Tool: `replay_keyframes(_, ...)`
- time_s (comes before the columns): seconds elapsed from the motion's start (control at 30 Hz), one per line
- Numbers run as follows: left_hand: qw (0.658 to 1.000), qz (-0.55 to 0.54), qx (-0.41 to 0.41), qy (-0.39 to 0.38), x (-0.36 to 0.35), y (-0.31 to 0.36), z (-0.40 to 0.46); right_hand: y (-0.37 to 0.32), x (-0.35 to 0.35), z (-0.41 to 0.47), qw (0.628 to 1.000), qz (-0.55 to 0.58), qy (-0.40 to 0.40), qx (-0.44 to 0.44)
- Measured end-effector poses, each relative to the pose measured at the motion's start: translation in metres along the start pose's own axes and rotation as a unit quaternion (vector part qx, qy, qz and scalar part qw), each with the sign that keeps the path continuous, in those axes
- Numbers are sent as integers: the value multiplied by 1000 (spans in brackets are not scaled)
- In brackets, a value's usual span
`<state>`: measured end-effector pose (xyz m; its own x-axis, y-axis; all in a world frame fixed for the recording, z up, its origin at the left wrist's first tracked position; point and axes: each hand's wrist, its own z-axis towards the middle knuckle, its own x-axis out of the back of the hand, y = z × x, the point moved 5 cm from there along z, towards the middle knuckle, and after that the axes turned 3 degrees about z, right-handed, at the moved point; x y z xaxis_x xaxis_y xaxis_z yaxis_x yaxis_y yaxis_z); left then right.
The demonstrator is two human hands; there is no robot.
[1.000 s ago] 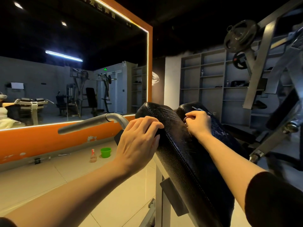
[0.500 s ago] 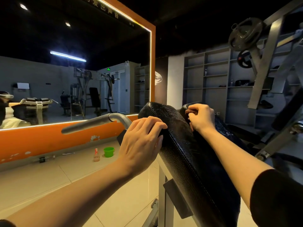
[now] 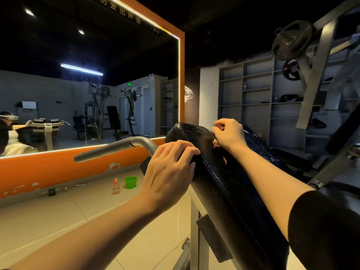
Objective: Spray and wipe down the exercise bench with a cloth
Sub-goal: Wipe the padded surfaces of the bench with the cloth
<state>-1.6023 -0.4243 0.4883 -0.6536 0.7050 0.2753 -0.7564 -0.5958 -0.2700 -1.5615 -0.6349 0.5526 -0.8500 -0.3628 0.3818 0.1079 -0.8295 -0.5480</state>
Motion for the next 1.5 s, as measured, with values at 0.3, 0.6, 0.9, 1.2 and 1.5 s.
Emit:
replay_keyframes(0.3,1000,-11,0,-4,0,0,-1,0,-8,-14,991,65,-115,18)
replay_keyframes(0.6,1000,-12,-2,-9,0,0,-1,-31,19,-20,995,23,22,92)
replay_keyframes(0.9,1000,-5,-5,-14,2,1,-2,5,17,-8,994,-112,-12,-19)
replay_keyframes(1.2,1000,-2,-8,-6,3,2,-2,-26,-12,-18,964,165,-198,66)
replay_keyframes(1.5,1000,-8,5,-12,-1,-1,-4,-9,11,-10,996,48,-41,60)
